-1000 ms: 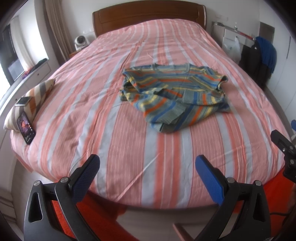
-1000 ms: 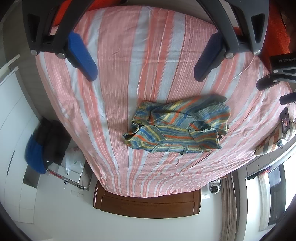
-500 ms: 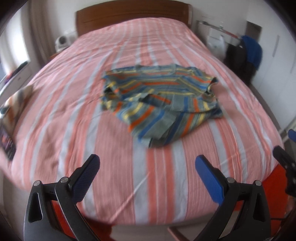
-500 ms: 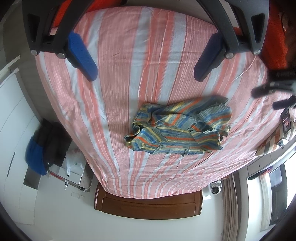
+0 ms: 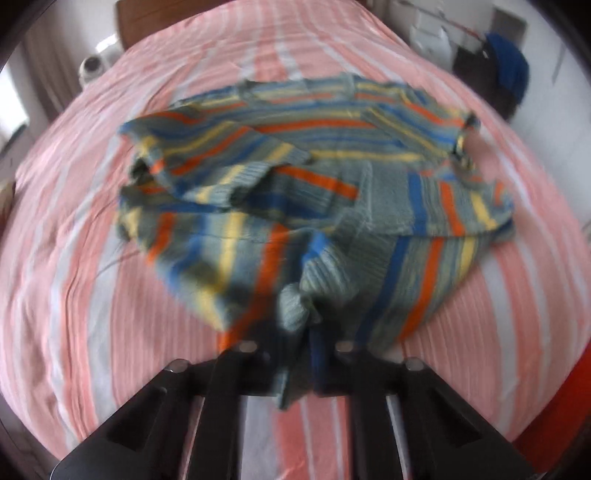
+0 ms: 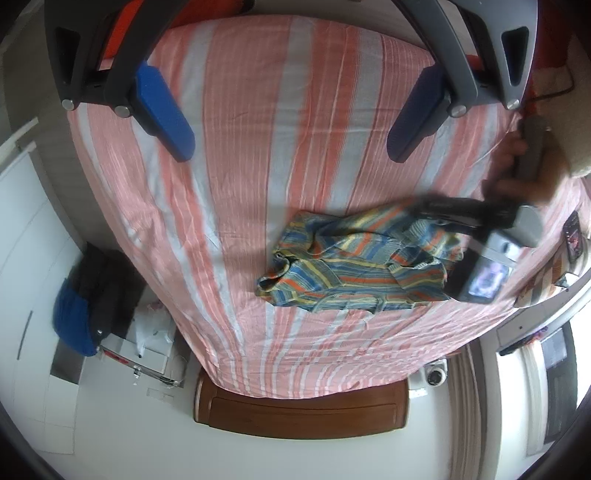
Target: Fold small clothes
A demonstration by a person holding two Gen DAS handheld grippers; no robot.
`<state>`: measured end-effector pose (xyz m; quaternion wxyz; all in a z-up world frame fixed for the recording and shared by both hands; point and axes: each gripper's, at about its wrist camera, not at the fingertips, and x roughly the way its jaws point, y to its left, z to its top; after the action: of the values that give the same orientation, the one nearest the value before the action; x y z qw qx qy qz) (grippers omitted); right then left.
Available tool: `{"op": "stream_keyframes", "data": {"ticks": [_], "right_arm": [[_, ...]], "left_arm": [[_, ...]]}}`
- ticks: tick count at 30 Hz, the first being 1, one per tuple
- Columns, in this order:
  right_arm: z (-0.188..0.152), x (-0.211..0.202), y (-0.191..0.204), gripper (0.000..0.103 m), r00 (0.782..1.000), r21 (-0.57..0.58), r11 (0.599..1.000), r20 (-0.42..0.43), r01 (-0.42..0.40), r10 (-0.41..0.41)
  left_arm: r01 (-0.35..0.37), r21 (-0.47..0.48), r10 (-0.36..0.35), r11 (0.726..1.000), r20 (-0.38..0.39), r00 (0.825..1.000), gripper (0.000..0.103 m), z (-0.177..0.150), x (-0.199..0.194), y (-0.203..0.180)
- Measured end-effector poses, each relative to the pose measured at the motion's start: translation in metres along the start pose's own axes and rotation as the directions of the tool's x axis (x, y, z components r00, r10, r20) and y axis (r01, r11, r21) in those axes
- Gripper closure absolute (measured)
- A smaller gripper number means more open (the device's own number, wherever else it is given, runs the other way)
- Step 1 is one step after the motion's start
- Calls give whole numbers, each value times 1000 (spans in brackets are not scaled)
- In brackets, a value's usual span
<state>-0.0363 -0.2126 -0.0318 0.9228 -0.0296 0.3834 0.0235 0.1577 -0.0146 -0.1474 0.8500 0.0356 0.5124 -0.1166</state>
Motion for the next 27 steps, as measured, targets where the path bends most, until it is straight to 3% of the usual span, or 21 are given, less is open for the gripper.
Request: {"op": "stream_keyframes", "data": {"ticks": [2,5,8,10,11,12,13,14,17,21,25,27], "right_arm": [[8,6,1,1,993,-61,992,48,-109,112],[30,43,24,5,972,-257,943,48,-210,230],[51,108,55,30,947,-412,858,-42,-307,319],[56,156,77,31,939,-480,808,-148,-341,309],[56,181,87,38,935,-501,790,-206,-353,287],[54,198,92,47,928,-500,785,-253,-367,273],[53,211,94,77,920,-488,786,-290,-379,263],[53,213,91,99,921,-474,797,-291,-375,260],[51,176,64,99,904,-405,811,-255,-423,344],[25,90,21,102,877,-373,794,-223,-480,425],[-12,57,-9,102,863,-314,809,-282,-497,420],[-39,62,-26,101,881,-257,859,-303,-442,363]], "left_arm": [[71,-60,-70,996,26,997,94,-7,-20,17],[99,-127,-96,987,30,995,94,-16,-34,38],[106,-185,-101,977,37,994,94,-26,-44,55],[116,-220,-109,968,42,993,94,-29,-47,66],[128,-240,-120,962,46,992,94,-30,-48,72],[137,-252,-128,958,49,991,95,-33,-51,77],[145,-263,-136,954,51,989,95,-35,-52,82],[159,-277,-150,948,54,987,95,-40,-58,87],[195,-298,-184,934,64,981,95,-66,-82,101],[214,-299,-215,930,31,976,95,-101,-96,104],[153,-287,-166,946,-20,986,95,-122,-87,102],[141,-295,-160,945,-40,986,94,-127,-80,102]]}}
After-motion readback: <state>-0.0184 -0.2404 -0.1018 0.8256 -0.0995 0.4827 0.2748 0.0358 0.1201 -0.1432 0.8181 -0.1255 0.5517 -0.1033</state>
